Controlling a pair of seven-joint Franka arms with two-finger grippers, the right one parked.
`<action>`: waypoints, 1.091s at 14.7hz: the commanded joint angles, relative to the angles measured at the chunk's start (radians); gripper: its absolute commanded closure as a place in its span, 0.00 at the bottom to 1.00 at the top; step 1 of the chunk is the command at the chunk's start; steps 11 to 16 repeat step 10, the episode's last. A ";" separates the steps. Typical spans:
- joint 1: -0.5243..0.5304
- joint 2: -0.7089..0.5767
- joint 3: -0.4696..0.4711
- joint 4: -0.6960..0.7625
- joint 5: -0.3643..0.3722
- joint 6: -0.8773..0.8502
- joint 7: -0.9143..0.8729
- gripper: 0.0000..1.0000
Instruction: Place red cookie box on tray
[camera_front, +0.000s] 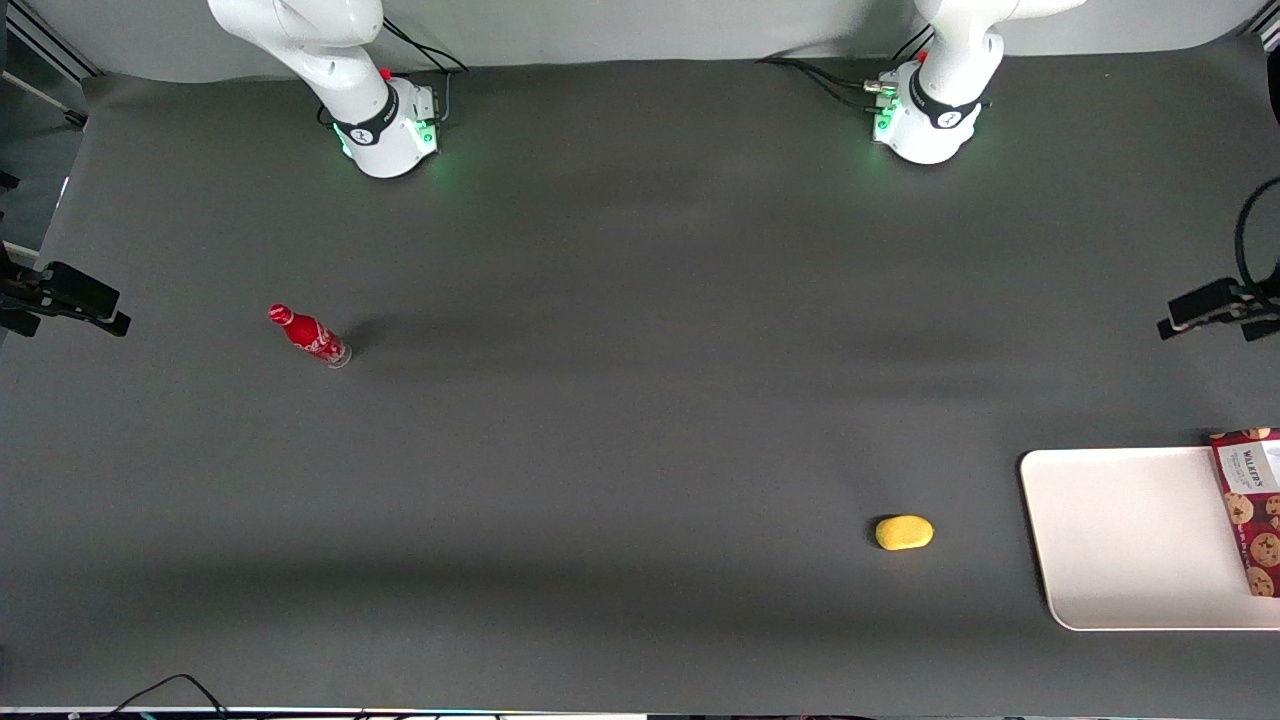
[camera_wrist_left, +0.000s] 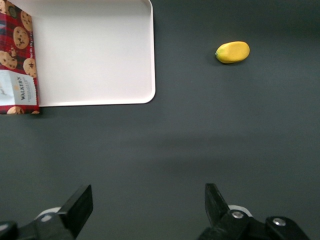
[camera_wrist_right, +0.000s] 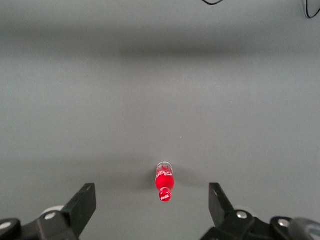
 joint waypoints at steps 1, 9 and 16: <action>-0.002 -0.122 -0.111 -0.069 0.072 -0.027 -0.152 0.00; 0.001 -0.185 -0.179 -0.068 0.100 -0.091 -0.170 0.00; 0.002 -0.185 -0.174 -0.068 0.100 -0.092 -0.169 0.00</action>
